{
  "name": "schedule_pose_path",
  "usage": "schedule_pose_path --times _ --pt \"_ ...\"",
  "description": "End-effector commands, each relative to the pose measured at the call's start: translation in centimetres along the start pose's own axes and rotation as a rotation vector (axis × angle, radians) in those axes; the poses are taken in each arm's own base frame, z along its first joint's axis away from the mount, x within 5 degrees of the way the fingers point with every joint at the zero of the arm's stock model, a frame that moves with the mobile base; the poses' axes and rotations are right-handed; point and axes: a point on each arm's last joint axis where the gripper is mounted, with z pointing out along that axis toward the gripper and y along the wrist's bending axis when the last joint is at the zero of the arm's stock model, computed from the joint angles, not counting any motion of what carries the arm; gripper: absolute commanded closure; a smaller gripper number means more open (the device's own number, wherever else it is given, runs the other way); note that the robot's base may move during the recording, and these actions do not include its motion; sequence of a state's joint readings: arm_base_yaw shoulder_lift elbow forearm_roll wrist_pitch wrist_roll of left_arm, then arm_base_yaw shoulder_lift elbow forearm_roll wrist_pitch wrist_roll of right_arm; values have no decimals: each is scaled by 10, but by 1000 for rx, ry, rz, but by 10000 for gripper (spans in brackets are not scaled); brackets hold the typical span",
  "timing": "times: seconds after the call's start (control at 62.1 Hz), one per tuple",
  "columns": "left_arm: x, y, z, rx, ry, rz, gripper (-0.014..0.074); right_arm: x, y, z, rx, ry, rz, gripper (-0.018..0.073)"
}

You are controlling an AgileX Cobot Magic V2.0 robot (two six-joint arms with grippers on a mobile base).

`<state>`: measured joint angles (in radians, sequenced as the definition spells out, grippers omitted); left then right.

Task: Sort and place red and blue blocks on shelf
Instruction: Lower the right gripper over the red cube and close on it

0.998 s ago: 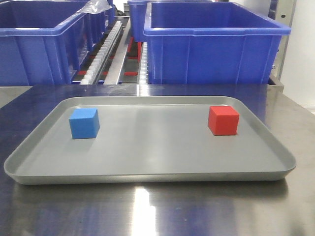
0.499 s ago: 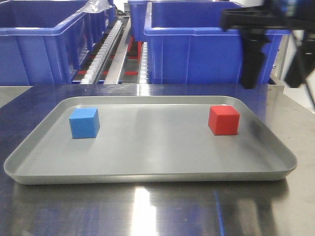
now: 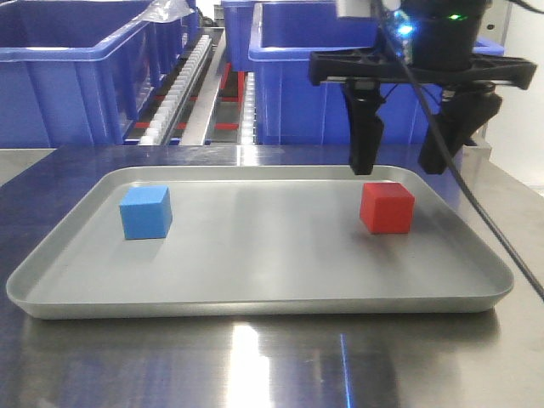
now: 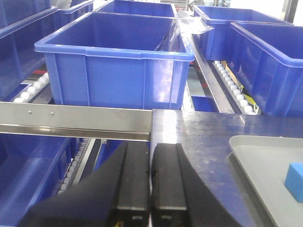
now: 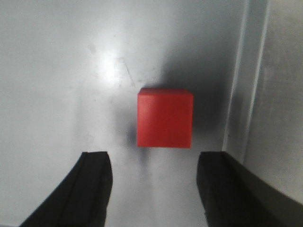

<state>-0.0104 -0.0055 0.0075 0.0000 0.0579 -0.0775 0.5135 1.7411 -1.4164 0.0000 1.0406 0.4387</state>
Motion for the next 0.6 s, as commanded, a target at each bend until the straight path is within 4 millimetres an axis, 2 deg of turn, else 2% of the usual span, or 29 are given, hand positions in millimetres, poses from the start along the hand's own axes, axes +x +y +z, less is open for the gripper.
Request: schedule_pose_path --times 0.0,0.129,0.306,0.58 --pt "1 0 -1 6 -76 -8 472 -5 3 -23 -35 -74 -1 22" --pt "1 0 -1 6 -76 -8 472 -6 3 -20 -25 -68 -4 -47" --pt "1 0 -1 6 -76 -8 472 -10 2 -17 -15 -99 -17 -46" --pt "1 0 -1 6 -76 -8 472 -13 3 2 8 -75 -25 -46"
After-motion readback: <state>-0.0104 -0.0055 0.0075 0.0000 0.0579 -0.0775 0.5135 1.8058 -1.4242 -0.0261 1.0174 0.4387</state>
